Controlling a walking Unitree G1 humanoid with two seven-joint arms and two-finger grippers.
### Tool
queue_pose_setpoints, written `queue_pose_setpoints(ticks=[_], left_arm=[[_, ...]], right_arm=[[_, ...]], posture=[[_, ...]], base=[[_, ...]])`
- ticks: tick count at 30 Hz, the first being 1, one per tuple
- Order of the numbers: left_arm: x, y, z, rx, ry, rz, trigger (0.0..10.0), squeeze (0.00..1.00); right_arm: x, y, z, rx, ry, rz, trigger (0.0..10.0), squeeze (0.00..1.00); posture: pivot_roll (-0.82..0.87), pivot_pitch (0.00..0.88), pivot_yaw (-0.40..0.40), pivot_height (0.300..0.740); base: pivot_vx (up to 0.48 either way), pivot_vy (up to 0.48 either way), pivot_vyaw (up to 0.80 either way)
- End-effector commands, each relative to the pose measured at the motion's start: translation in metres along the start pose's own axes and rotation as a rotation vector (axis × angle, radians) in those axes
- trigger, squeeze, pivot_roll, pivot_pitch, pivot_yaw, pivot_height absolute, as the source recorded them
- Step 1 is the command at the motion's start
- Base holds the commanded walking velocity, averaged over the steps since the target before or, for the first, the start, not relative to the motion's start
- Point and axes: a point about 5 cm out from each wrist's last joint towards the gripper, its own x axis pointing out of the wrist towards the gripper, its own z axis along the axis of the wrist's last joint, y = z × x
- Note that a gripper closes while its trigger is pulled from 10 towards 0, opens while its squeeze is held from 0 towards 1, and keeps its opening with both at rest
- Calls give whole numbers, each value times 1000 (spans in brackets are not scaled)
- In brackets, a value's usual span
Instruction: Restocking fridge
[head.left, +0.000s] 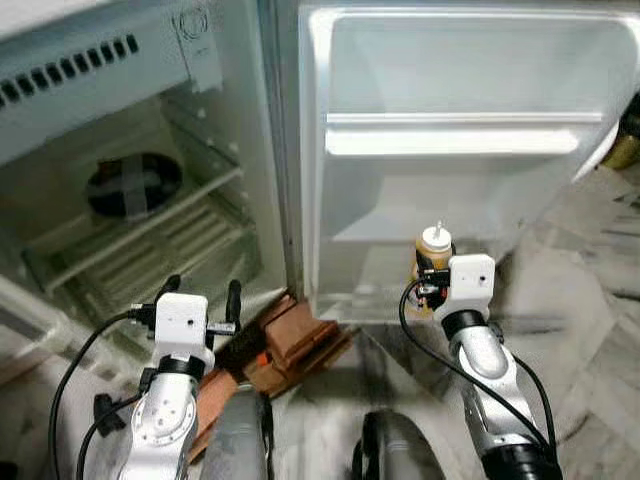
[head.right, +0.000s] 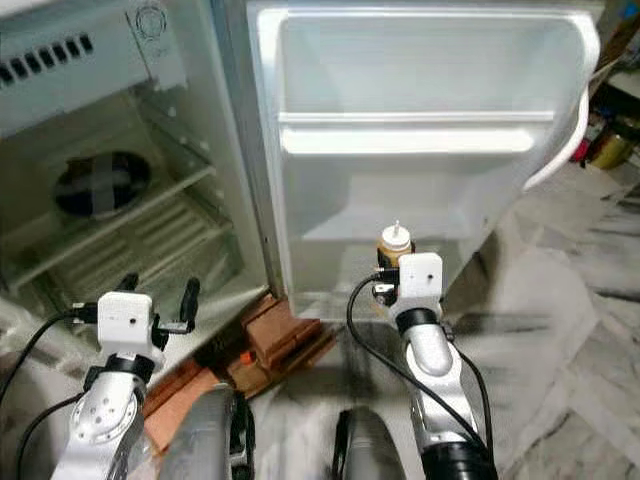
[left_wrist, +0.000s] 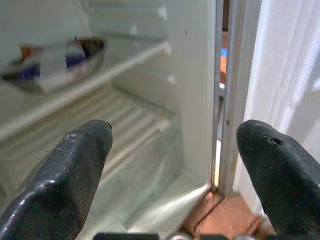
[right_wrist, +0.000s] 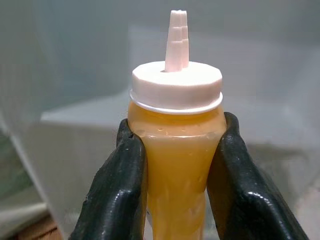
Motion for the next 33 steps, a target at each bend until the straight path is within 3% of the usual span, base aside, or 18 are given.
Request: queue_pose_setpoints(ticks=[1,15,33], left_arm=[[0,4,0,-13,12,17,10000,0],[2,10,2,-4,8,31,10000,0],[4,3,3,5,-3,-11,10000,0]], right_arm=[[0,-4,0,-1,-1,-18,10000,0],[5,-8,2,-15,-7,-30,10000,0],[7,-7,4,-32,-23,-37,10000,0]], posture=[[90,157,-8,636],[95,161,-13,636],[92,160,-11,636]], base=[[0,0,0],[0,0,0],[383,0,0]])
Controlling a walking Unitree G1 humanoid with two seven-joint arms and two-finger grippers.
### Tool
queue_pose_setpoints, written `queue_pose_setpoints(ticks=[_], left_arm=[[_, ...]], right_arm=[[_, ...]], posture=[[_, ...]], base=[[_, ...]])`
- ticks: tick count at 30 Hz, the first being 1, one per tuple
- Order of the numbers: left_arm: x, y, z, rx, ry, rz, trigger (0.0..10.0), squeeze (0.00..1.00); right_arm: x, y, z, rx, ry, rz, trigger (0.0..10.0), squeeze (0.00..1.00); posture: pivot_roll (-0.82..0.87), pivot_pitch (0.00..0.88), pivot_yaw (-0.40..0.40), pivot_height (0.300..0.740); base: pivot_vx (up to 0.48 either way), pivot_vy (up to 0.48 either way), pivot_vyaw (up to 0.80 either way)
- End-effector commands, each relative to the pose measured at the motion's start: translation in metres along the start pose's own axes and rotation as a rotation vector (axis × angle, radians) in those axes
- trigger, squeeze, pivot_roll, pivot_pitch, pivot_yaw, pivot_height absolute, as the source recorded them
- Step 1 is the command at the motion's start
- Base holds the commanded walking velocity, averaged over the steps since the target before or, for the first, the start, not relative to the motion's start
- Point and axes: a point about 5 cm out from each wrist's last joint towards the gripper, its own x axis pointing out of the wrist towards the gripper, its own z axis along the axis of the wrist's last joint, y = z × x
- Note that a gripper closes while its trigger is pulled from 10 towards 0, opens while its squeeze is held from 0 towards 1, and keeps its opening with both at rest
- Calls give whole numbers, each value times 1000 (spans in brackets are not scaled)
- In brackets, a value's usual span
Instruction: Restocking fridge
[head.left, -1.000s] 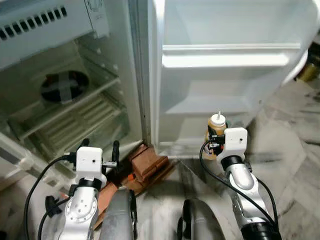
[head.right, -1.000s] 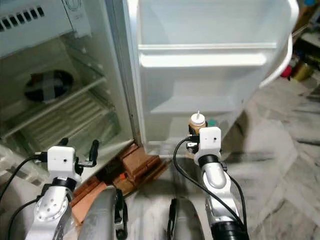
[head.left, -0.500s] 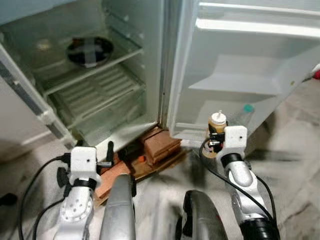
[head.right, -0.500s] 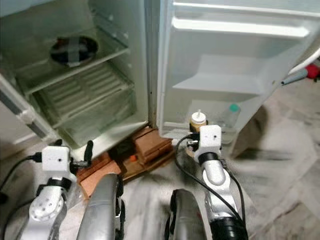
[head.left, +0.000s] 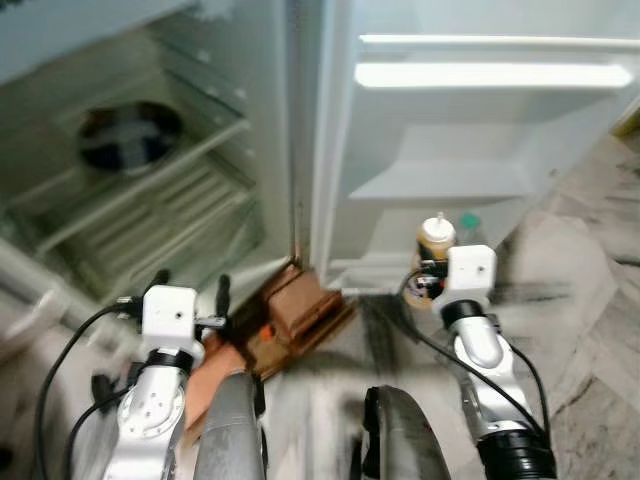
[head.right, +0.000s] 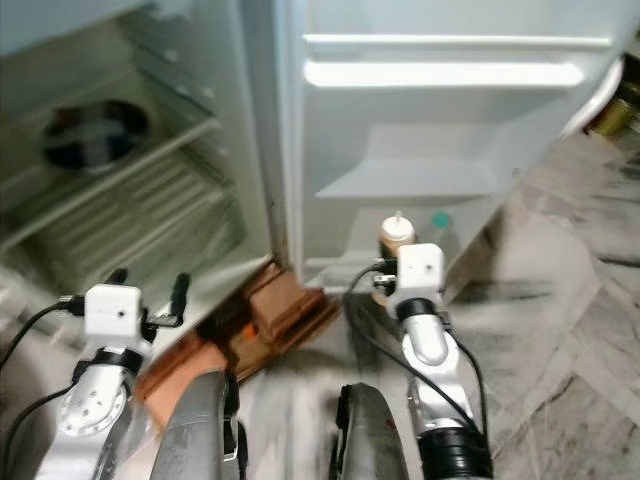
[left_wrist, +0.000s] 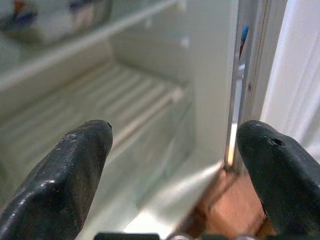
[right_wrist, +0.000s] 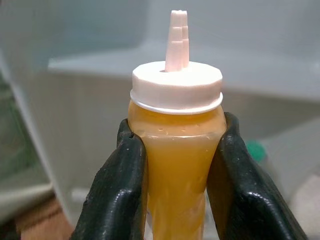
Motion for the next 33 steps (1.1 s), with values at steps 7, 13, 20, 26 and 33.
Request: queue_pose_setpoints(ticks=[7,13,20,26,33], left_arm=[[-3,-8,-2,-19,17,-2,10000,0],[-3,-7,-2,-19,19,1,10000,0],[-2,-8,-2,-8,13,-4,10000,0],[-2,-7,-2,-12,12,12,10000,0],[-2,-6,-2,-24,13,27,10000,0]], right_arm=[[-3,-8,-3,-17,9,-27,10000,0],[-2,-6,-3,-18,7,-24,10000,0],[-2,-5,-3,-16,9,-23,10000,0],[-1,-5,-4,-16,9,-16,10000,0],[0,-3,-5,-9,15,7,10000,0]], posture=[[95,166,-13,636],[97,168,-9,636],[97,169,-9,636],[100,169,-13,636],[101,168,-17,636]], base=[[220,-117,0],[0,0,0],[0,-64,0],[0,-319,0],[0,0,0]])
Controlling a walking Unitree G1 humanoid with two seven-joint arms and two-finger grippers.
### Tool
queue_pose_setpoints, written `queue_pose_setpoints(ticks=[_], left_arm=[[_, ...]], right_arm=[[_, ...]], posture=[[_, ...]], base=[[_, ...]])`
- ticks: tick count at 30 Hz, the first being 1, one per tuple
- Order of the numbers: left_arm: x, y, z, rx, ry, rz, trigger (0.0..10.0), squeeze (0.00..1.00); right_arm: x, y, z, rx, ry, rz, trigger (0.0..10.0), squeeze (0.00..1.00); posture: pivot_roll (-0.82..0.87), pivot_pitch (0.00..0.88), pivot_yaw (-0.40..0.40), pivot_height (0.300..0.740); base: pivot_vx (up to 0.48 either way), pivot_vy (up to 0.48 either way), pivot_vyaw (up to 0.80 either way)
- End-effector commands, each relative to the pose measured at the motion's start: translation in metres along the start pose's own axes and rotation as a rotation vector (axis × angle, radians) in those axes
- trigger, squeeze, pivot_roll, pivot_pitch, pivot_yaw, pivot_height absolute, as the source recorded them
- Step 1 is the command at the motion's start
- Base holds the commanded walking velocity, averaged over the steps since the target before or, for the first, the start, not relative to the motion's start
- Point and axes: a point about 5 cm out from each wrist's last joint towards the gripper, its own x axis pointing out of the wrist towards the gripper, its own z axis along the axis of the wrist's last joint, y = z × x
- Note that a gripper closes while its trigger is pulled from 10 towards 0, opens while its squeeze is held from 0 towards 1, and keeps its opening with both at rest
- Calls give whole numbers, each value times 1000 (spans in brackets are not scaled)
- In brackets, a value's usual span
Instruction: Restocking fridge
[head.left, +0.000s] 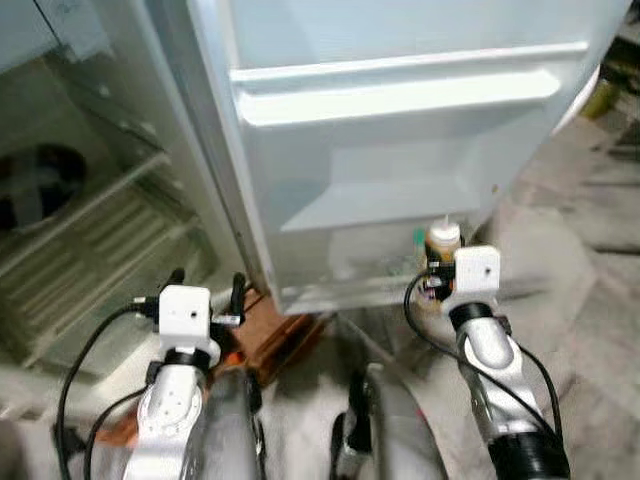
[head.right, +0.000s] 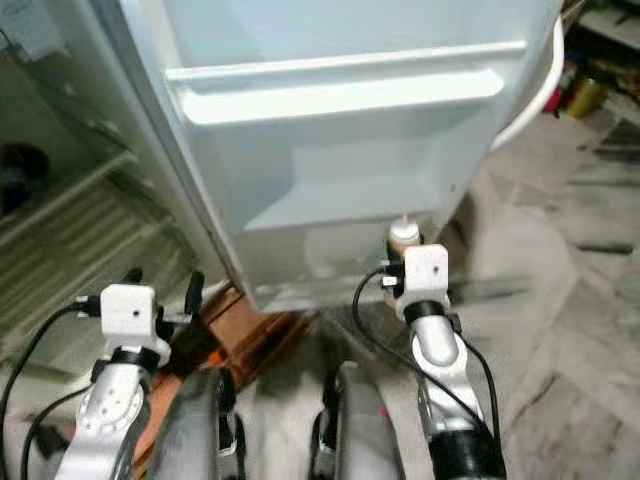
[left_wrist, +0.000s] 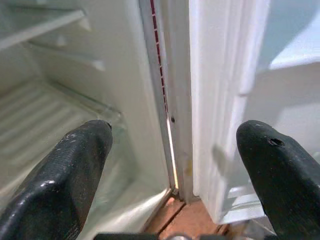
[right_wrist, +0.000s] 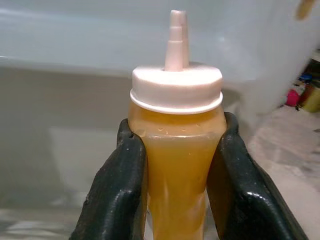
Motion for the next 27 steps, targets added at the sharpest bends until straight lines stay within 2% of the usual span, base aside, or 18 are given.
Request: queue_pose_setpoints(ticks=[1,5,13,21,27], left_arm=[[-3,7,-5,15,25,30,10000,0],[-2,8,-5,14,26,35,10000,0],[-1,9,-4,15,23,36,10000,0],[-4,9,0,16,20,27,10000,0],[-6,11,1,17,24,25,10000,0]], right_arm=[[2,7,1,19,-2,26,10000,0],[2,12,4,-5,-21,72,10000,0],[5,13,5,15,-23,61,10000,0],[14,6,9,4,-37,-3,10000,0],[17,6,9,3,-40,-11,10000,0]], posture=[[100,168,-17,636],[99,167,-17,636],[104,165,-13,636],[126,186,1,636],[137,196,5,596]], base=[[0,0,0],[0,0,102],[0,0,639],[0,0,0],[0,0,0]])
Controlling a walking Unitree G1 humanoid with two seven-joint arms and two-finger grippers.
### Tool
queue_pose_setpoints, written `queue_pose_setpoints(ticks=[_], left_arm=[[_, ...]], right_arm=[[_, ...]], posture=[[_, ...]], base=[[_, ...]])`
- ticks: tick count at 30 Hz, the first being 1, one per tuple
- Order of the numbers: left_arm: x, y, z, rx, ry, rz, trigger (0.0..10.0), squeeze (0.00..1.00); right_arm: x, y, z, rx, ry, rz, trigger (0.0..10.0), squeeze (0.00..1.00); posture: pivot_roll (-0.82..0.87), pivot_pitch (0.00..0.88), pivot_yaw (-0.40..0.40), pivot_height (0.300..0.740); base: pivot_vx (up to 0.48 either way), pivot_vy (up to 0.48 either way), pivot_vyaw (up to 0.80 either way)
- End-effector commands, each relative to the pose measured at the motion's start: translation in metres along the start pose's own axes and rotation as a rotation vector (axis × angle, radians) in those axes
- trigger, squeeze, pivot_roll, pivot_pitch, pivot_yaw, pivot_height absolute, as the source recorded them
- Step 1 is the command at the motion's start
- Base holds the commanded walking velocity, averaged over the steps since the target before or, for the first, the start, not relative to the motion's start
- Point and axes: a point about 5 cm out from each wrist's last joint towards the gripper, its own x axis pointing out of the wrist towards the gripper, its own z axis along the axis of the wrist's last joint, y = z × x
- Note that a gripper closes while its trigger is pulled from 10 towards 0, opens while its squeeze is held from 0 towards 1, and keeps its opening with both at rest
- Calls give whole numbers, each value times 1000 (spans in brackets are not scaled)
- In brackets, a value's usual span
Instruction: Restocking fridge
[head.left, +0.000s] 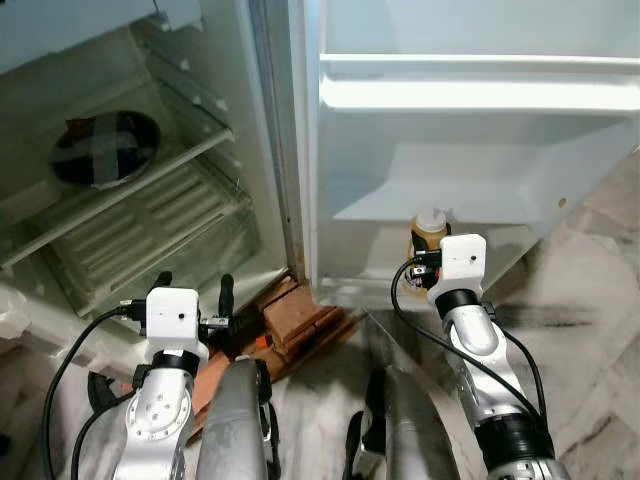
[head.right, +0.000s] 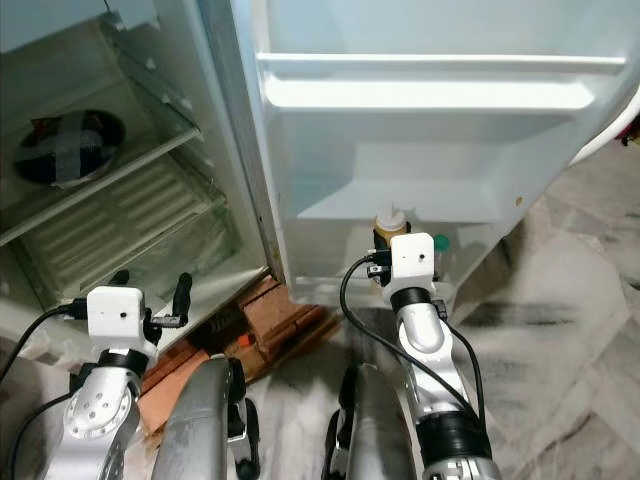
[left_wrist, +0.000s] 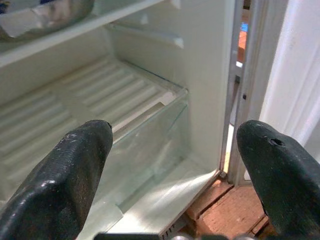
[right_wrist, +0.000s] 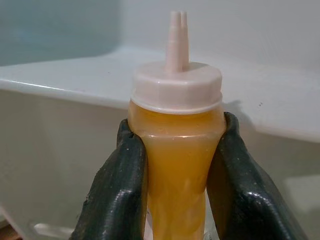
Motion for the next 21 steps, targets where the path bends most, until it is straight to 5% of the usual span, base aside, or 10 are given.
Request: queue_pose_setpoints(ticks=[1,7,21], left_arm=[[-3,2,-2,7,18,-2,10000,0],[-3,3,0,5,18,-2,10000,0],[0,5,7,-8,4,-5,10000,0]], right_arm=[[1,-4,-3,-1,12,-21,10000,0],[5,-2,-1,-4,3,-25,10000,0],[17,-2,5,-41,-37,3,10000,0]], posture=[[137,196,5,591],[147,202,8,556],[150,218,28,556]], base=[[0,0,0],[0,0,0],[0,0,0]])
